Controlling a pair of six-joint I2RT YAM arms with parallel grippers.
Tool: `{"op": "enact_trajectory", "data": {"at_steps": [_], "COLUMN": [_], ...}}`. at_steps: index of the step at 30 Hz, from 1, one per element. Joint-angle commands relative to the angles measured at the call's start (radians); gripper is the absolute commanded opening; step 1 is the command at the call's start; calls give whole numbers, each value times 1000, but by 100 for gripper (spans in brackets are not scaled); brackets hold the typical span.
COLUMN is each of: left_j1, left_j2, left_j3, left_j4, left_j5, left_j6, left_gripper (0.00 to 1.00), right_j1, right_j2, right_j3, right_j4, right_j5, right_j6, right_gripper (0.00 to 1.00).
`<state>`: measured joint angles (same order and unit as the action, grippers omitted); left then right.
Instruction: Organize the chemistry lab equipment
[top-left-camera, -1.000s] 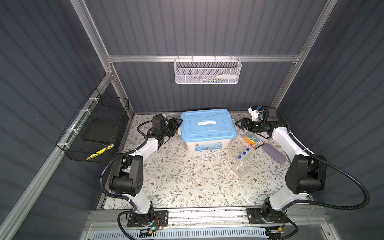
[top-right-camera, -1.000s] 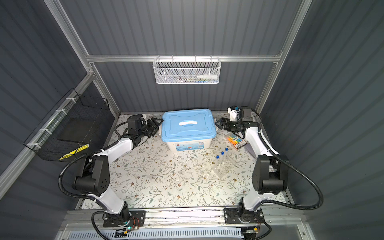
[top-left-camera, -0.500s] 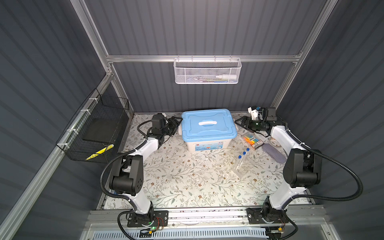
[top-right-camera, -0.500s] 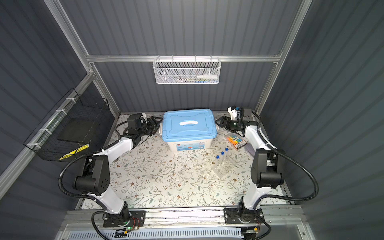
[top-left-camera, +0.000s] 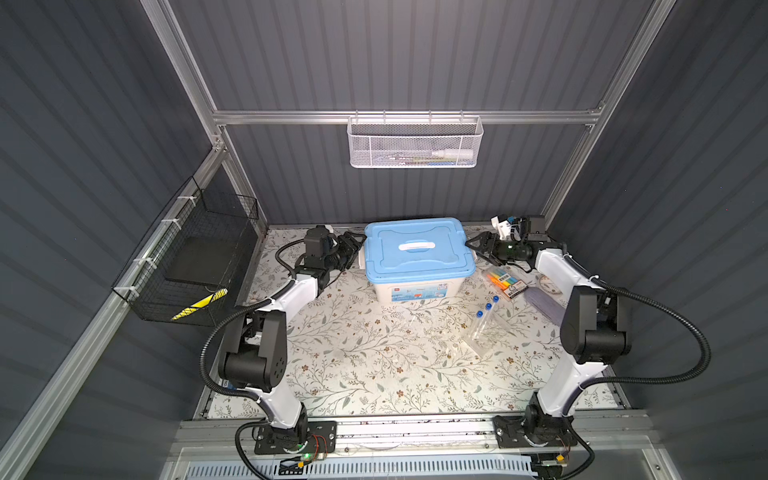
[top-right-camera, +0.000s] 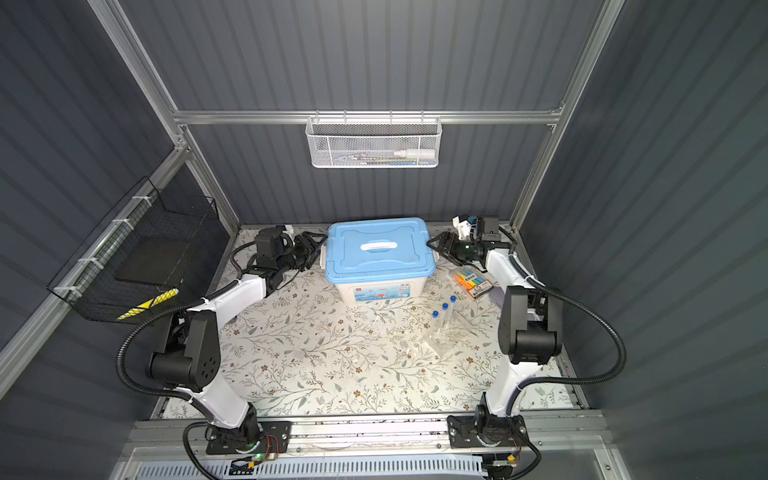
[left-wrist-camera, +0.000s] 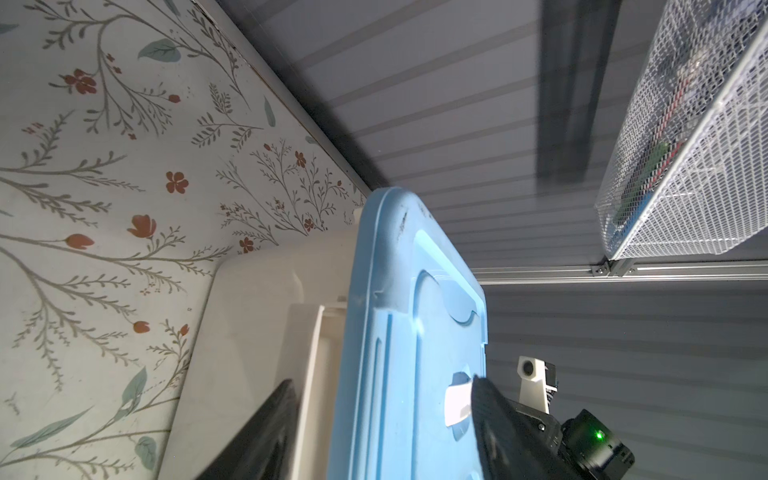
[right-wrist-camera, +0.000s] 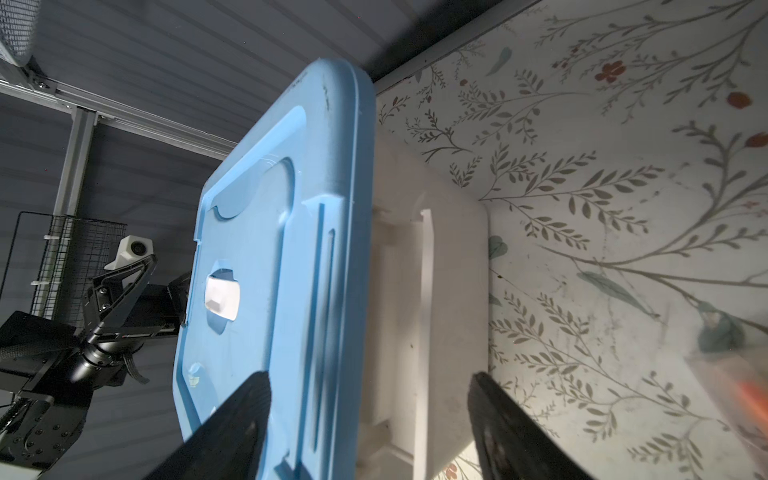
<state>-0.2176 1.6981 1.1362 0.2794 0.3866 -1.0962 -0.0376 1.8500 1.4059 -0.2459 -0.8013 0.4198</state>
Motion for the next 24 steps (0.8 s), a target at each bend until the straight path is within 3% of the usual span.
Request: {"op": "enact_trajectory", "data": {"at_steps": [1,24], "left_j1": [-20,-58], "left_j2": [-37,-23], "left_j3": [37,85], "left_j4": [30,21], "left_j5": [20,-6], "left_j6": [-11,-3], "left_gripper": [68,67], "right_j1": [-5,1], "right_j2": [12,-42], "right_j3": [27,45], "right_j4": [30,15], "right_j5": [-45,-59], "right_j6": [31,34], "right_gripper": [77,73]}}
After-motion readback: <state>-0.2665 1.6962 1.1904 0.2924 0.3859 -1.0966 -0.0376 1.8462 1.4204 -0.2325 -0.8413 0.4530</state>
